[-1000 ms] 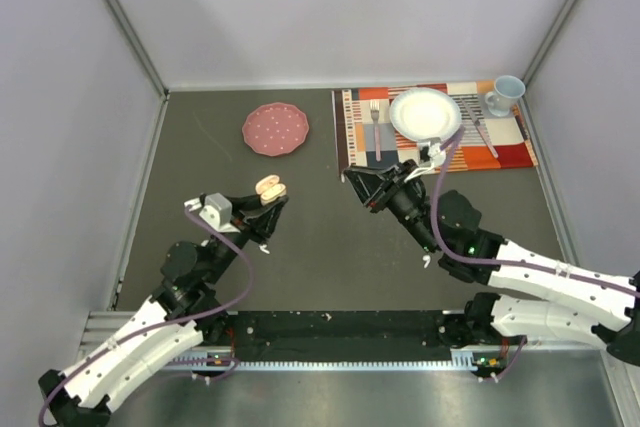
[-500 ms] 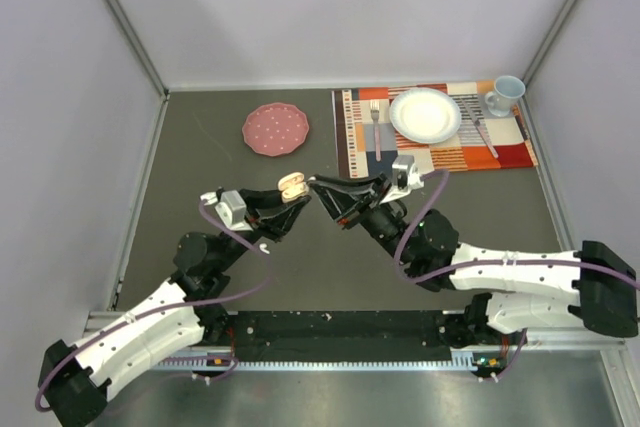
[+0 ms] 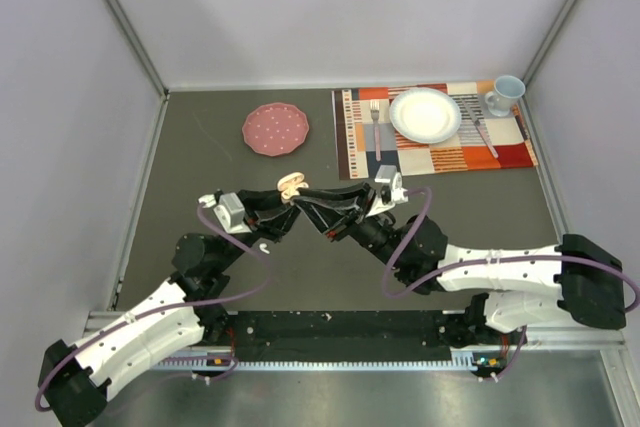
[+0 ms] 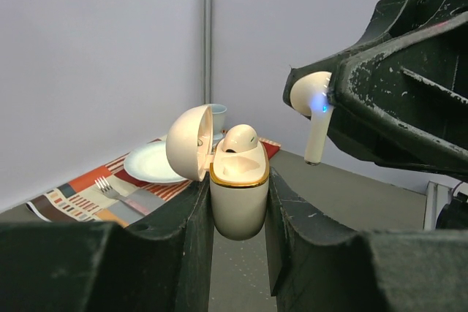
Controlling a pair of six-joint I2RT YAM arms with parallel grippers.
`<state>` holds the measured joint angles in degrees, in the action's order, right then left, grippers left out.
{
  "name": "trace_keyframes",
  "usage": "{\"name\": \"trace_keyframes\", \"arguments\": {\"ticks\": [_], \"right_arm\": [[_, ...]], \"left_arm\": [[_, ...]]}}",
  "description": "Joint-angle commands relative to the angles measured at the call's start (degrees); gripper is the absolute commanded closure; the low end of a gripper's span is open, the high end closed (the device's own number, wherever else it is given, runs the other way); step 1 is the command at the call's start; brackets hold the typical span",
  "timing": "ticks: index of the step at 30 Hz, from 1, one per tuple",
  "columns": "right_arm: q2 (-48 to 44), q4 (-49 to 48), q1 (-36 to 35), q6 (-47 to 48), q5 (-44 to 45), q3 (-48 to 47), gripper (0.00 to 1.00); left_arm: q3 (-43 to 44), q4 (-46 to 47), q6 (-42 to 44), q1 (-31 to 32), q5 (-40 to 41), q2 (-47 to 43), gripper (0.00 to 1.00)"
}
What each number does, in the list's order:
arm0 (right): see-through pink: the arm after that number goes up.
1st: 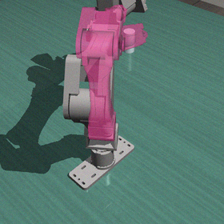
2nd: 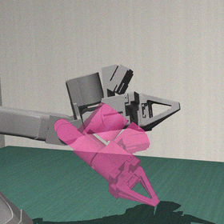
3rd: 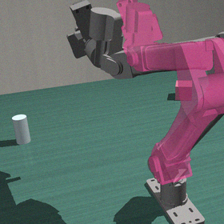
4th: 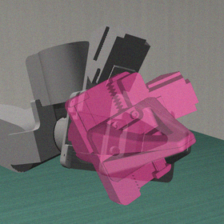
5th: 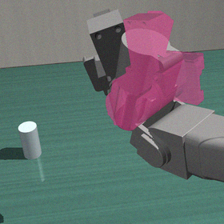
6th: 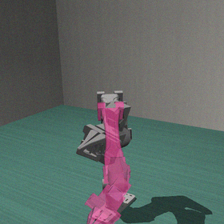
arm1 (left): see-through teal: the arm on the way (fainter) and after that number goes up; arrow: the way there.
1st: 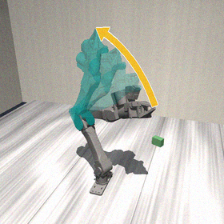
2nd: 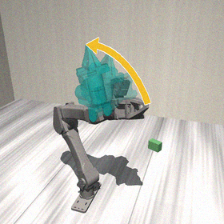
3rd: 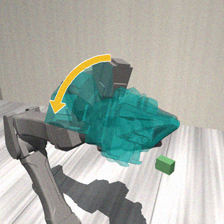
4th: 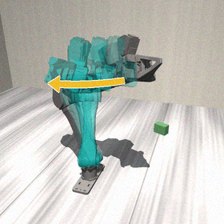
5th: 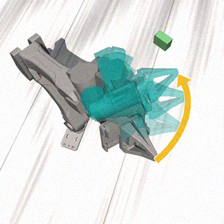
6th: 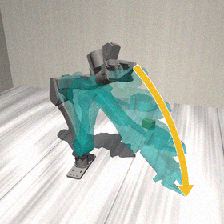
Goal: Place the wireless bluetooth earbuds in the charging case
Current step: Insert the left earbud into the left side groove of the charging case.
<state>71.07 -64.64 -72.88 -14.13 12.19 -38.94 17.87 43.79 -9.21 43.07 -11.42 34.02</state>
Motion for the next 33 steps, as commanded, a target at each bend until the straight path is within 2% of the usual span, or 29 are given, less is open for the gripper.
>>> {"name": "trace_keyframes", "arguments": {"ticks": [1, 17, 33], "right_arm": [[0.5, -1.5, -0.8, 1.2, -1.2, -4.0, 1.00], [2.9, 3.7, -0.8, 3.2, 3.6, -6.6, 1.00], [3.7, 3.7, -0.7, 2.4, 4.7, -5.5, 1.00]], "left_arm": [[0.0, 2.4, 1.3, 0.3, -1.4, -0.4, 1.00], [0.4, 0.7, 3.1, 0.3, -2.9, -1.8, 1.00], [0.5, 0.6, 2.9, 0.3, -1.7, -3.3, 1.00]]}}
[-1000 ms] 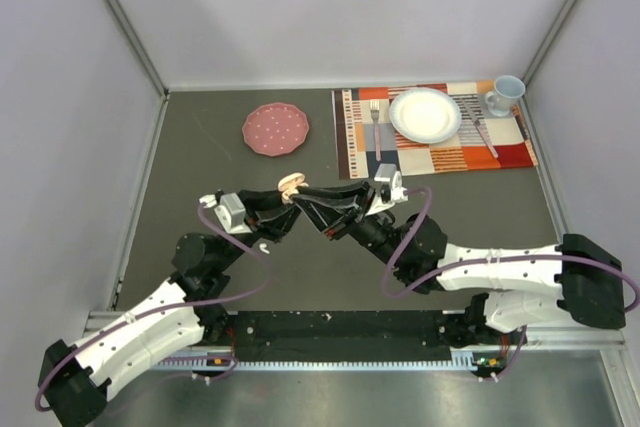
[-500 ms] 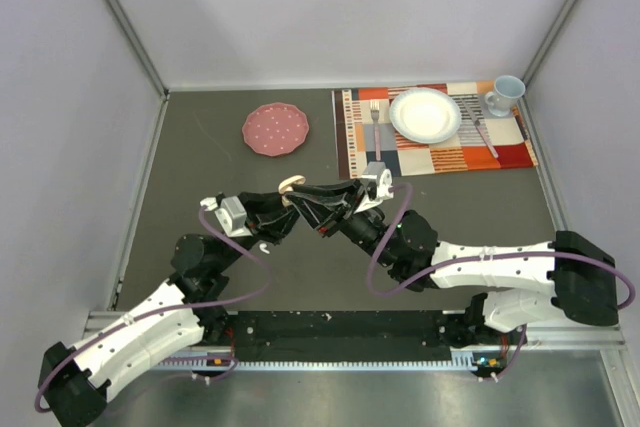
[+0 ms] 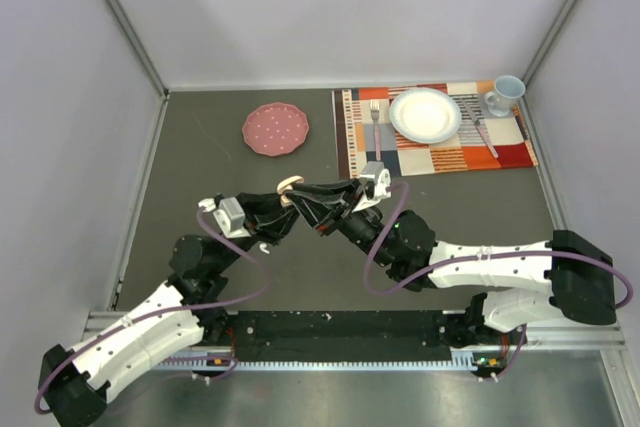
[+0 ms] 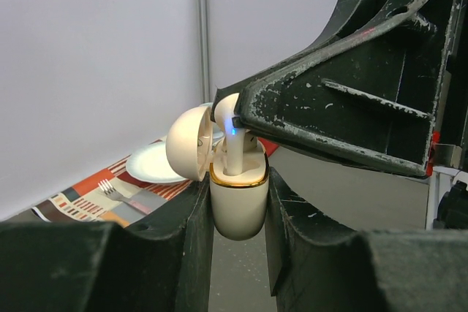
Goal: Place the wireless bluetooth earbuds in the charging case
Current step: Insert the left earbud into the left side groove of the charging case.
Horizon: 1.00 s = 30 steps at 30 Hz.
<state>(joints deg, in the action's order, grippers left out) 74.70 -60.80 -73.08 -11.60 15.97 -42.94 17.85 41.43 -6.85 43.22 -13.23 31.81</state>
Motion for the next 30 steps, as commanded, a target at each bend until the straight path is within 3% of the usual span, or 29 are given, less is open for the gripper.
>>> {"name": "trace_keyframes", "arguments": {"ticks": [1, 14, 20, 24, 30], "right_arm": [[0.0, 0.5, -0.7, 0.3, 0.6, -1.4, 1.00], [-0.7, 7.2, -1.7, 2.9, 2.8, -1.2, 1.00], [-1.2, 9.3, -2.2, 4.6, 3.4, -1.7, 0.94], [-1.8, 9.7, -2.2, 5.2, 3.5, -1.9, 0.81], [-2.3, 9.1, -2.2, 6.7, 3.4, -2.4, 0.73]], "left_arm": [[0.5, 3.0, 0.5, 0.3, 0.3, -1.1, 1.00], [1.1, 3.9, 0.4, 0.3, 1.1, -1.4, 1.00], [1.4, 4.0, 0.7, 0.2, 1.5, -1.8, 1.00], [1.3, 4.0, 0.4, 0.3, 1.4, -1.8, 1.00], [1.1, 3.6, 0.3, 0.3, 1.3, -2.1, 1.00]]}}
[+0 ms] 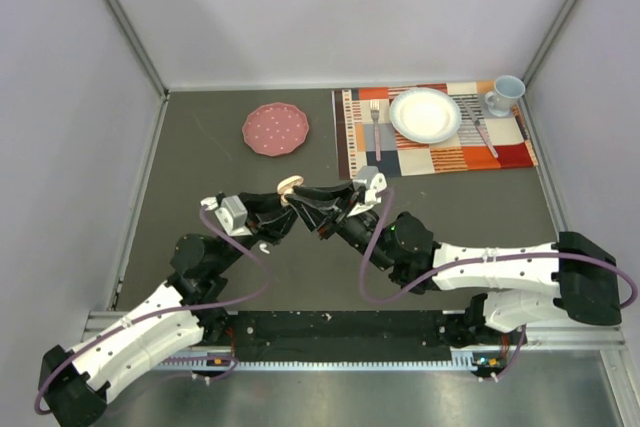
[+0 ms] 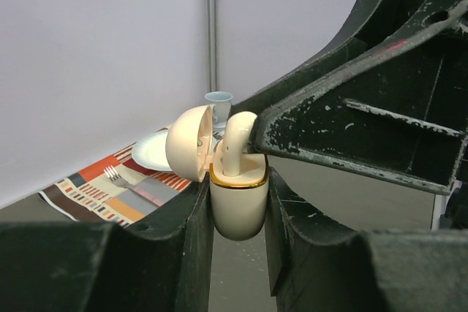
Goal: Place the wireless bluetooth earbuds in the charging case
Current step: Insert the left earbud into the left side groove of the charging case.
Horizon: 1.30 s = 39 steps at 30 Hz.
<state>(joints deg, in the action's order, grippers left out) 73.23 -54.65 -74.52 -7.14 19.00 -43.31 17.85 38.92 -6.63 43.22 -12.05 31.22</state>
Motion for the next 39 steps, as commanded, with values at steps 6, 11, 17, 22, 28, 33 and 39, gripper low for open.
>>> {"name": "trace_keyframes", "arguments": {"ticks": [6, 11, 17, 22, 28, 33, 39], "right_arm": [[-1.3, 2.0, -0.7, 3.4, -0.4, -2.8, 0.67], [-1.9, 1.0, -0.7, 4.2, -1.3, -3.2, 0.63], [-3.6, 0.7, -0.7, 5.3, -1.0, -2.7, 0.59], [-4.9, 0.9, -0.7, 6.5, 0.5, -2.2, 0.56], [-6.0, 0.9, -0.7, 6.9, 1.1, -2.2, 0.55], [-7.3, 0.8, -0.7, 6.8, 4.7, -1.9, 0.54], [-10.6, 19.5, -0.6, 4.2, 14.6, -8.7, 0.43]], "left_arm": [[1.1, 5.8, 0.0, 0.2, 0.0, -1.5, 1.00], [0.9, 5.3, -0.1, 0.3, 0.0, -1.9, 1.00], [0.6, 4.5, 0.0, 0.3, 0.6, -3.0, 1.00], [0.6, 4.0, 0.1, 0.2, 0.8, -3.5, 1.00], [0.6, 4.0, -0.1, 0.2, 0.5, -3.2, 1.00], [0.6, 2.9, -0.2, 0.2, 0.0, -3.4, 1.00], [0.5, 0.3, 0.0, 0.3, -1.3, -4.0, 1.00]]}}
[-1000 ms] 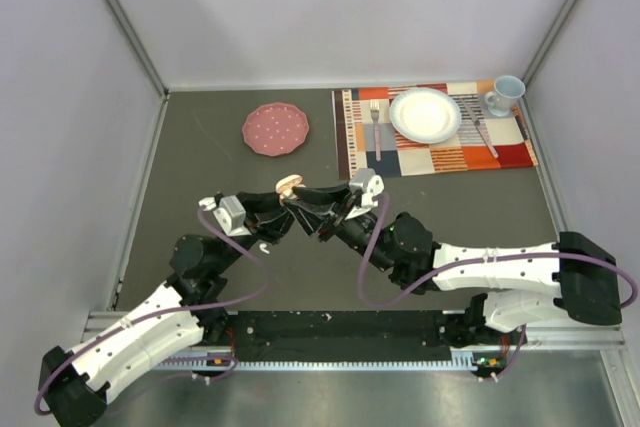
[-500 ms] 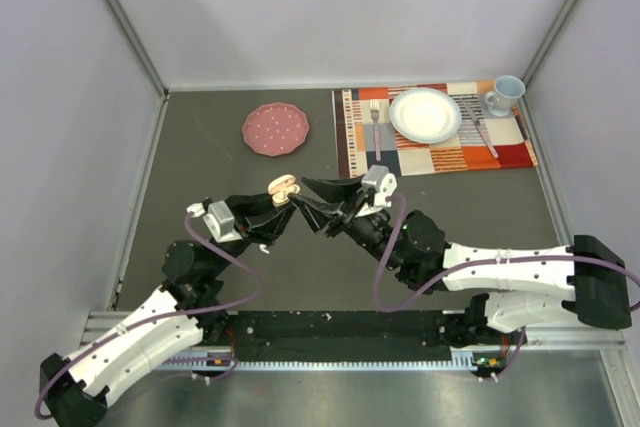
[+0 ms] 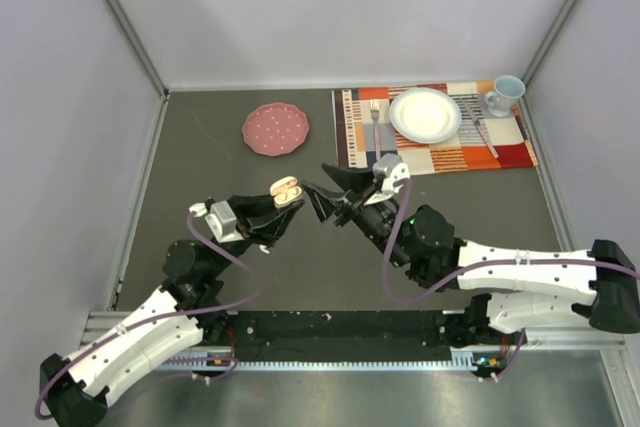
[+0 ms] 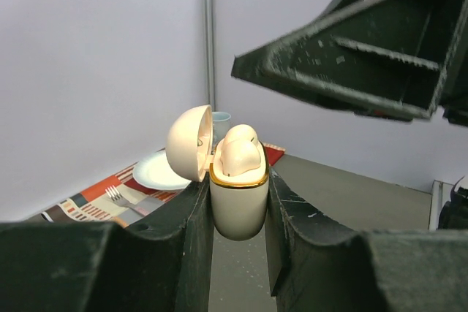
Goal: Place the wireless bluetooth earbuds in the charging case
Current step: Insert the left earbud into the left side groove of the charging case, then close the charging case with the earbuds.
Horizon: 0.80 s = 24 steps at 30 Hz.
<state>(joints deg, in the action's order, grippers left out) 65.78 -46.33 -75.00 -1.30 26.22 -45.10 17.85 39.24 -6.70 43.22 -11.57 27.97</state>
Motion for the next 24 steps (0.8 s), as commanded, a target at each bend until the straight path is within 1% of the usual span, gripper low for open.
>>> {"name": "trace_keyframes", "arguments": {"ticks": [1, 2, 4, 5, 6, 7, 8, 9, 10, 12, 17, 24], "right_arm": [[-3.5, 13.9, 0.0, -2.3, 8.1, -8.0, 0.42], [-3.6, 20.3, 0.4, -3.1, 8.4, -10.3, 0.41], [-3.6, 28.0, 2.7, -8.3, 7.6, -13.2, 0.40], [-3.3, 38.1, 4.0, -11.2, 6.7, -16.9, 0.39], [-3.0, 42.0, 5.4, -16.7, 2.7, -18.6, 0.38], [-2.9, 45.6, 8.9, -19.0, -0.3, -20.0, 0.37], [-2.5, 50.2, 10.4, -21.9, -3.6, -21.7, 0.36], [-2.3, 51.8, 12.0, -23.1, -8.8, -22.0, 0.36], [-2.4, 52.4, 14.1, -24.1, -10.8, -22.2, 0.35], [-2.3, 53.2, 15.2, -25.9, -14.2, -21.9, 0.35], [-0.8, 54.8, 15.8, -27.2, -17.0, -22.4, 0.34], [0.8, 56.1, 15.7, -29.5, -17.5, -21.3, 0.34]], "left_arm": [[0.6, -0.6, 0.4, 0.3, -2.0, -1.1, 1.00], [1.0, -1.4, 0.5, 0.3, -2.7, -1.2, 1.00], [1.2, -3.2, 0.8, 0.3, -3.5, -1.4, 1.00], [1.6, -3.8, 1.0, 0.2, -4.2, -1.3, 1.00], [1.8, -4.4, 1.2, 0.2, -5.6, -1.3, 1.00], [1.9, -6.0, 1.8, 0.2, -6.8, -1.1, 1.00], [2.5, -6.7, 2.0, 0.3, -7.4, -0.9, 1.00], [2.7, -7.4, 2.0, 0.2, -9.0, -0.6, 1.00], [3.0, -8.5, 2.3, 0.3, -9.7, -0.2, 1.00], [3.6, -9.4, 2.5, 0.2, -11.7, 0.6, 1.00], [4.3, -10.5, 2.7, 0.2, -15.2, 1.6, 1.00], [6.0, -11.7, 2.8, 0.2, -19.2, 3.6, 1.00]]}}
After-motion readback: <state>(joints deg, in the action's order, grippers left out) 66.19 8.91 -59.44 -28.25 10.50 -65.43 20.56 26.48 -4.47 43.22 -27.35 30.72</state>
